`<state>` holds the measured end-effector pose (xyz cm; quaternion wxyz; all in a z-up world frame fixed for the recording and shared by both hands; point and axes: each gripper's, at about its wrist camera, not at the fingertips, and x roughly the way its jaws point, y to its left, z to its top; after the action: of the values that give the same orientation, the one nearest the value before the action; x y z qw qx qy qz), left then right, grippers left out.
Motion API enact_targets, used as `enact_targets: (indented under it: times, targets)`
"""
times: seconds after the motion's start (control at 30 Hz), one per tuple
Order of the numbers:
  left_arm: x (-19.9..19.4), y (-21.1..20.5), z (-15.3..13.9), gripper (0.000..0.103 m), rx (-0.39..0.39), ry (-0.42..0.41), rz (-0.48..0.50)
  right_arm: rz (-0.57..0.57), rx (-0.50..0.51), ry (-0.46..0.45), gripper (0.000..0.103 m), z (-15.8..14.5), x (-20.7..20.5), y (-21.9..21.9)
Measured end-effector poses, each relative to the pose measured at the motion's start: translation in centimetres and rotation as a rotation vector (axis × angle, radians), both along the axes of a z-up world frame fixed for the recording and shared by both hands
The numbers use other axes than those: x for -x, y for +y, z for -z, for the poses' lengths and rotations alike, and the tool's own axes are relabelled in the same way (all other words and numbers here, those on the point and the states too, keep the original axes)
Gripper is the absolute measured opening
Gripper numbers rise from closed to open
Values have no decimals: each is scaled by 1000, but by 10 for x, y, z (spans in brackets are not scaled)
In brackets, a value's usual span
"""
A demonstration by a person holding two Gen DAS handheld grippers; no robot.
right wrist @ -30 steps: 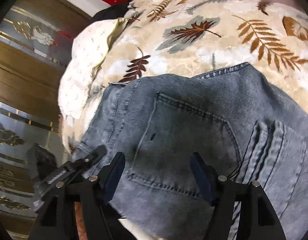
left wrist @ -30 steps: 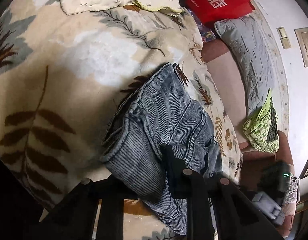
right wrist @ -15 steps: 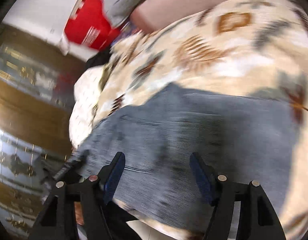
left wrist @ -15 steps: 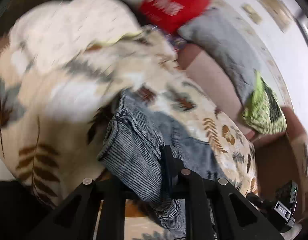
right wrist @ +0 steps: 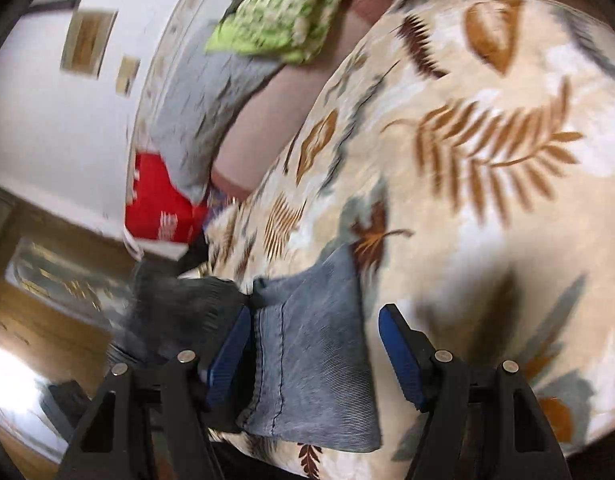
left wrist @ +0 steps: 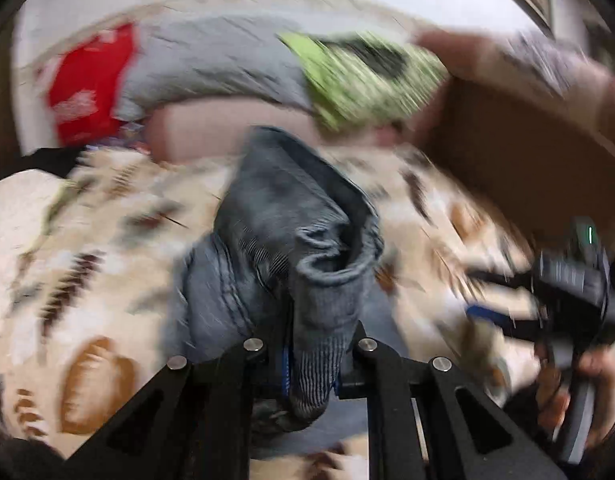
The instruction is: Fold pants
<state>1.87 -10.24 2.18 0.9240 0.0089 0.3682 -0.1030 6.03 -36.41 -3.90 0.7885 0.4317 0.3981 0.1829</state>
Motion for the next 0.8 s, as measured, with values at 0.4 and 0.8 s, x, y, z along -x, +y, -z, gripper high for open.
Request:
enact_targets:
  times: [0.4,0.8]
  targets:
    - [18,4,0,71,144,100,173,54,-49,5,70,7,13,-32]
    - [-22,110,57,79,127,259,-161,-222,-135,99,72,21,34,68]
